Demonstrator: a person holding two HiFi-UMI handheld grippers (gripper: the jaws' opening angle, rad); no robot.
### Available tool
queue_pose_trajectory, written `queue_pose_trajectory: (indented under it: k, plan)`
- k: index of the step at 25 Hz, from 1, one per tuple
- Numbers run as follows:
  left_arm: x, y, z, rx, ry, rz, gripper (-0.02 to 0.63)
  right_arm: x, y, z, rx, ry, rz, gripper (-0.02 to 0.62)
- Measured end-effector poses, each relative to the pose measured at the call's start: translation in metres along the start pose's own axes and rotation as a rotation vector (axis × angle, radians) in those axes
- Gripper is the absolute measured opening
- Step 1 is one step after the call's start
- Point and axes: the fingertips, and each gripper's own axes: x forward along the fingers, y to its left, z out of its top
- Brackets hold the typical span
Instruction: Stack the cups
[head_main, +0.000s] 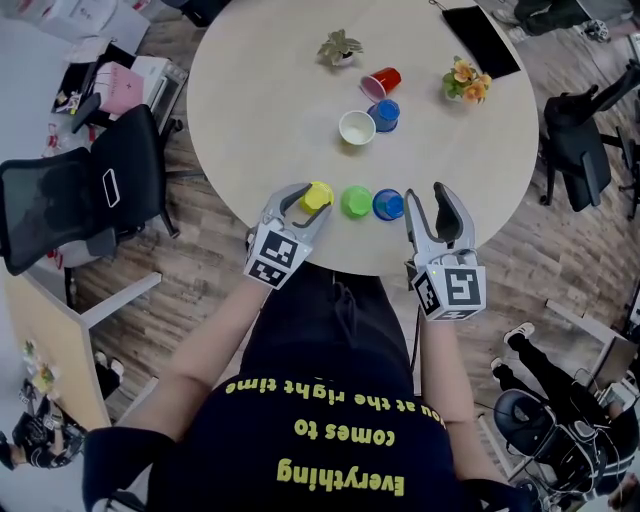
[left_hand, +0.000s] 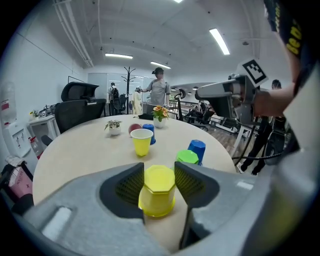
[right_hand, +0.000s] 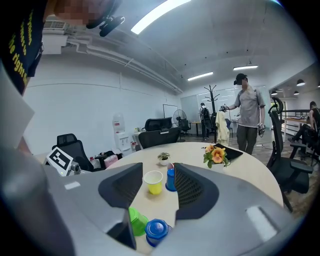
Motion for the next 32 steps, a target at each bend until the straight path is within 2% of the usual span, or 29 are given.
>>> queue_pose_trajectory:
  k: [17,20,23,27,32]
  plan:
    - [0.013,-0.01,-0.005,-0.01,-0.004,-0.053,0.198,0.0,-0.01,0.001,0.005,0.003,-0.017,0.204]
    - [0.013,-0.013,-0.003,-0.044,-0.018,-0.077,0.199,0.0,-0.011,0.003,0.007,-0.003,-0.014,0.204]
    - [0.009,-0.015,0.003,-0.088,-0.045,-0.106,0.231,0.003,-0.012,0.006,0.009,-0.01,-0.008,0.204]
    - [0.0,-0.007,0.017,-0.1,-0.086,-0.081,0.233,0.013,-0.015,0.013,0.008,-0.024,0.005,0.204]
    - [-0.012,0.015,0.041,-0.097,-0.141,0.006,0.233,0.031,-0.027,0.02,0.001,-0.034,0.011,0.204]
